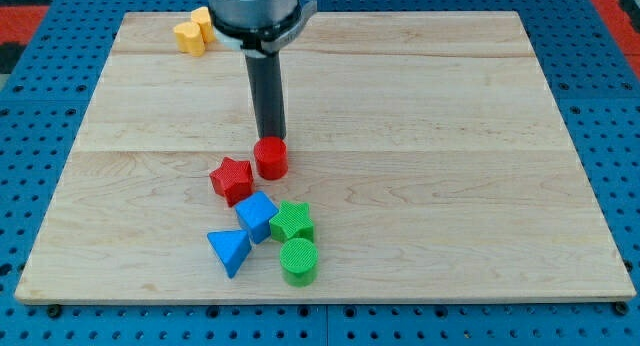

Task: Separate the yellow hexagon from the yellow heart

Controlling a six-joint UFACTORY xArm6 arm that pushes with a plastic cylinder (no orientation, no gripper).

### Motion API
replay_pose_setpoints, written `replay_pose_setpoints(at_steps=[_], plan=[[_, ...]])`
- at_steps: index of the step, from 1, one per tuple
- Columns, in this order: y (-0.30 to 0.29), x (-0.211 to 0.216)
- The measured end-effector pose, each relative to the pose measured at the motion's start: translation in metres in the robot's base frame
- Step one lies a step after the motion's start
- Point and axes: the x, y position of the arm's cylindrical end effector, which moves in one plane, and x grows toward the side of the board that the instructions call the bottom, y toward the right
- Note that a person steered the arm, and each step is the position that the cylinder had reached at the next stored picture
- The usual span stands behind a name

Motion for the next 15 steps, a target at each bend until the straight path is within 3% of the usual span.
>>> replay_pose_setpoints(at_steps=[2,3,4,5,7,8,9,10,11,12,13,15], plan=[[0.0,0.022],[-0.006,-0.015],[-0.098,-0.016],[-0.17,-0.043],[-0.241,-0.156],[-0.208,-0.22],[-0.133,-0.23],[-0.069,-0.201],[-0.033,-0.2],[-0.039,-0.235],[0.003,-0.222],[0.013,-0.158]])
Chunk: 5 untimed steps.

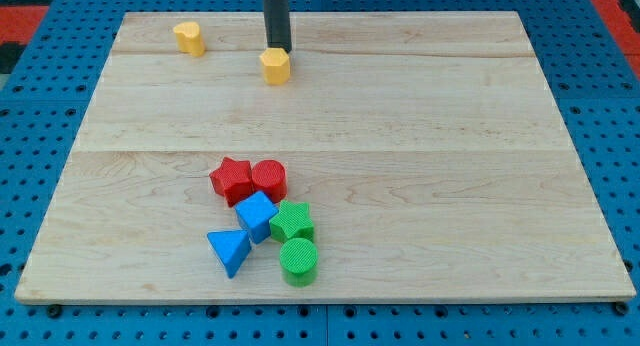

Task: Separate the yellow hexagon from the yellow heart

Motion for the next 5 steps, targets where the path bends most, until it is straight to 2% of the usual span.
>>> replay_pose_setpoints(at_steps=[1,2,3,4,5], plan=[[0.024,0.02],[0.011,0.019],[0.007,-0.016],[-0.047,0.008],[-0.027,0.038]])
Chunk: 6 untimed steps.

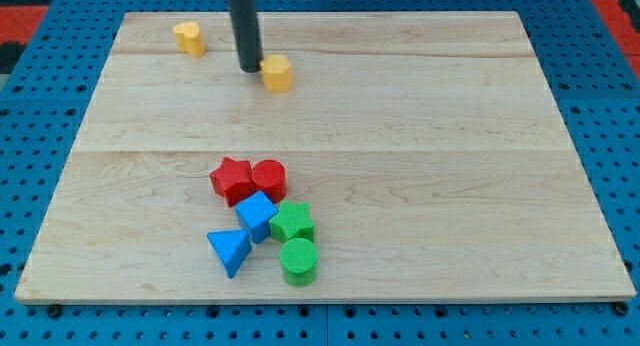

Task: Separate the yellow hexagon from the yellow heart

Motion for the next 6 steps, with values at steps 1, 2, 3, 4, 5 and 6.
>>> replay_pose_setpoints(at_steps=[1,2,3,4,5,6], plan=[[0.022,0.008],[0.021,-0.012],[0.063,-0.021],[0.063,0.018],[0.05,0.032],[0.067,-0.009]])
